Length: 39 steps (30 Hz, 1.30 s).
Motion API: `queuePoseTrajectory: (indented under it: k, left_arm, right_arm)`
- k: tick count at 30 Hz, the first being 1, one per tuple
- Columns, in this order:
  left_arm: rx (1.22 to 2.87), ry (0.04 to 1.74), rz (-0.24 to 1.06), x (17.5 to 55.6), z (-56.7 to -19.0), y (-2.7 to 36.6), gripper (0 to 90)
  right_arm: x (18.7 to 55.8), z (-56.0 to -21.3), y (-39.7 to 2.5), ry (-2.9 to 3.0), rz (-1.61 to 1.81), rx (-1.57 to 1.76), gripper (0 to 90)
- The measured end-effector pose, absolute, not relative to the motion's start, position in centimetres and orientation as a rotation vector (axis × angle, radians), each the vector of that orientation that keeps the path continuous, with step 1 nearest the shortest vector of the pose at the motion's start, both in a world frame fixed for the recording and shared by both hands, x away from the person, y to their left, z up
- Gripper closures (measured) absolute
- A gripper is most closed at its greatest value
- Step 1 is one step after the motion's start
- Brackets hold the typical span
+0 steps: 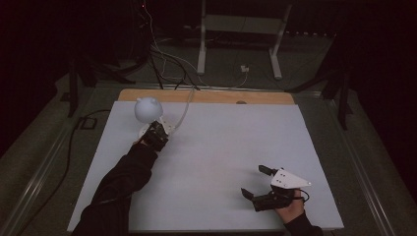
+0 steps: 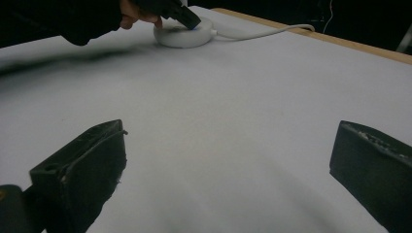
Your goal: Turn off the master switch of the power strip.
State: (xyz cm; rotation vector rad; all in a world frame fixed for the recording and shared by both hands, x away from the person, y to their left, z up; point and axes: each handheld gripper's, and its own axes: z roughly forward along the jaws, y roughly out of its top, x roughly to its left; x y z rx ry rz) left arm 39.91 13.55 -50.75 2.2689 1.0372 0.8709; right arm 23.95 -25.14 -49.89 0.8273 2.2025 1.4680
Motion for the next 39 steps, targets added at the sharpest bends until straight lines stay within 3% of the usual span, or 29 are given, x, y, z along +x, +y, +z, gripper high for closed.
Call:
queuePoseTrajectory:
  k: [8, 12, 16, 24, 30, 34, 36, 39]
  left_arm:
    - [2.228, 1.028, 0.829, 39.7, -50.5, 14.0, 90.0]
    - [2.232, 0.950, 0.939, 39.1, -50.5, 13.3, 90.0]
    - [2.192, 0.933, 0.945, 38.7, -49.3, 12.9, 90.0]
    - [2.197, 0.907, 0.901, 37.8, -48.8, 12.3, 90.0]
    - [2.186, 0.901, 0.786, 37.2, -47.7, 12.1, 89.8]
    - [2.177, 0.892, 0.689, 36.7, -46.8, 11.9, 77.7]
    - [2.170, 0.890, 0.650, 36.4, -46.3, 11.7, 63.8]
    - [2.163, 0.866, 0.592, 36.0, -45.8, 11.5, 58.1]
  right_arm:
    - [23.9, -49.8, -25.2, 2.201, 1.471, 0.828, 0.0]
    - [23.9, -49.8, -25.4, 2.195, 1.477, 0.828, 0.0]
    - [24.0, -49.8, -25.4, 2.198, 1.477, 0.828, 0.0]
    - [23.9, -49.7, -25.4, 2.191, 1.480, 0.829, 0.0]
    - [23.9, -49.7, -25.4, 2.189, 1.483, 0.828, 0.0]
    - [24.0, -49.7, -25.4, 2.187, 1.483, 0.827, 0.0]
    - [24.0, -49.7, -25.4, 2.188, 1.482, 0.827, 0.0]
    - [24.0, -49.7, -25.4, 2.188, 1.482, 0.827, 0.0]
